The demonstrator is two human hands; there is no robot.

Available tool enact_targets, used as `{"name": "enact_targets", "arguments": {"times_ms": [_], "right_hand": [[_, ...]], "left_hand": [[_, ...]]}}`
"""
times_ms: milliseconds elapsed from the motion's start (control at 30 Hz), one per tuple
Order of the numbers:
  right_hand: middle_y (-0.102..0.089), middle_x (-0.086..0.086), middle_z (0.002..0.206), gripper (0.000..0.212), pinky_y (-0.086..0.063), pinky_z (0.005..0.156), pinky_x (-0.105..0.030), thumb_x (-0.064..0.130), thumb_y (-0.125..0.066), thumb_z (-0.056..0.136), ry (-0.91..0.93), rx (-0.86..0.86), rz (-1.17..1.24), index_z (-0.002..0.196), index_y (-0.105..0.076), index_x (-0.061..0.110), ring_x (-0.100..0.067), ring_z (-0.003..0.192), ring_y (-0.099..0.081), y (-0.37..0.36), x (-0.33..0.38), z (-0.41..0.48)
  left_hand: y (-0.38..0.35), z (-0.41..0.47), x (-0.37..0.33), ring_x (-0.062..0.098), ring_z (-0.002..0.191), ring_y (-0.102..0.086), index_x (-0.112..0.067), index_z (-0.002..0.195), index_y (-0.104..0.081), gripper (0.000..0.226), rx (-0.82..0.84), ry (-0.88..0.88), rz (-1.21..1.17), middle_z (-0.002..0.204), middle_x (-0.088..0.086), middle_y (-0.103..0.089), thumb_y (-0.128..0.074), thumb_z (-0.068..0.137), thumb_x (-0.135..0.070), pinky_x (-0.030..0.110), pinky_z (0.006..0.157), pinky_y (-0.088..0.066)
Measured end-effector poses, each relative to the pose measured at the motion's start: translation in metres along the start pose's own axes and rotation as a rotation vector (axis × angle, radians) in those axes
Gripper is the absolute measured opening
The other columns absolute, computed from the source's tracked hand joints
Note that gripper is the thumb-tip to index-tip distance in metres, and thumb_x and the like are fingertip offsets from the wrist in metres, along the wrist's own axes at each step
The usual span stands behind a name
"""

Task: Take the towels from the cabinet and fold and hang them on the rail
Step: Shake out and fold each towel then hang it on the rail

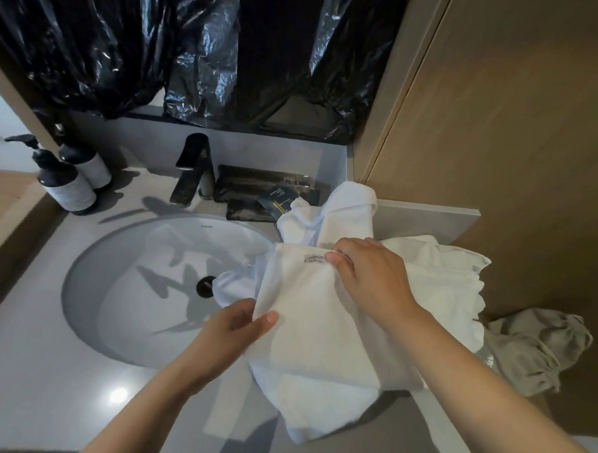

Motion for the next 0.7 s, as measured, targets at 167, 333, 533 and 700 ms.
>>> {"name": "enact_targets", "arguments": {"times_ms": [167, 333, 533, 700], "right_hand": [[-0.061, 0.005, 0.085, 0.025, -0.036, 0.084, -0.038, 0.031, -0.046, 0.102, 0.039, 0.046, 0.134, 0.086, -0.060, 0.017, -0.018, 0.088, -0.048, -0.006, 0.000, -0.001], [-0.056, 0.011, 0.078, 0.024, -0.025, 0.069, -0.024, 0.030, -0.047, 0.101, 0.080, -0.067, 0.324, 0.083, -0.057, 0.017, -0.006, 0.074, -0.036, -0.004, 0.002, -0.013], [-0.061, 0.002, 0.083, 0.027, -0.032, 0.074, -0.034, 0.033, -0.040, 0.104, 0.158, 0.151, 0.114, 0.086, -0.050, 0.015, -0.021, 0.074, -0.049, -0.027, 0.004, -0.004], [-0.066, 0.000, 0.087, 0.029, -0.031, 0.075, -0.036, 0.037, -0.031, 0.105, 0.214, 0.170, -0.167, 0.087, -0.046, 0.021, -0.026, 0.081, -0.061, -0.050, 0.008, 0.004]], "left_hand": [[-0.003, -0.017, 0.012, 0.009, 0.071, -0.069, -0.029, 0.100, -0.063, 0.028, -0.180, 0.016, 0.240, 0.077, -0.006, -0.073, -0.075, 0.080, -0.045, 0.033, 0.073, -0.057], [-0.006, -0.019, 0.012, 0.031, 0.082, -0.070, -0.009, 0.086, -0.072, 0.010, -0.268, -0.048, 0.098, 0.083, 0.010, -0.074, -0.077, 0.081, -0.017, 0.050, 0.084, -0.054], [-0.015, -0.031, 0.018, 0.011, 0.088, -0.072, -0.028, 0.094, -0.075, 0.035, -0.071, -0.053, 0.000, 0.097, -0.005, -0.076, -0.069, 0.079, -0.059, 0.027, 0.082, -0.056], [-0.017, -0.024, 0.038, 0.033, 0.072, -0.065, 0.007, 0.078, -0.068, 0.052, -0.364, 0.044, 0.146, 0.076, 0.017, -0.069, -0.062, 0.090, -0.043, 0.043, 0.073, -0.054]]}}
Point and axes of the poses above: each hand's wrist, its own z-axis towards the middle knuckle, its own y-axis out of the back of the hand, x = y × z, the point moved 3 cm from there along z, towards the middle knuckle
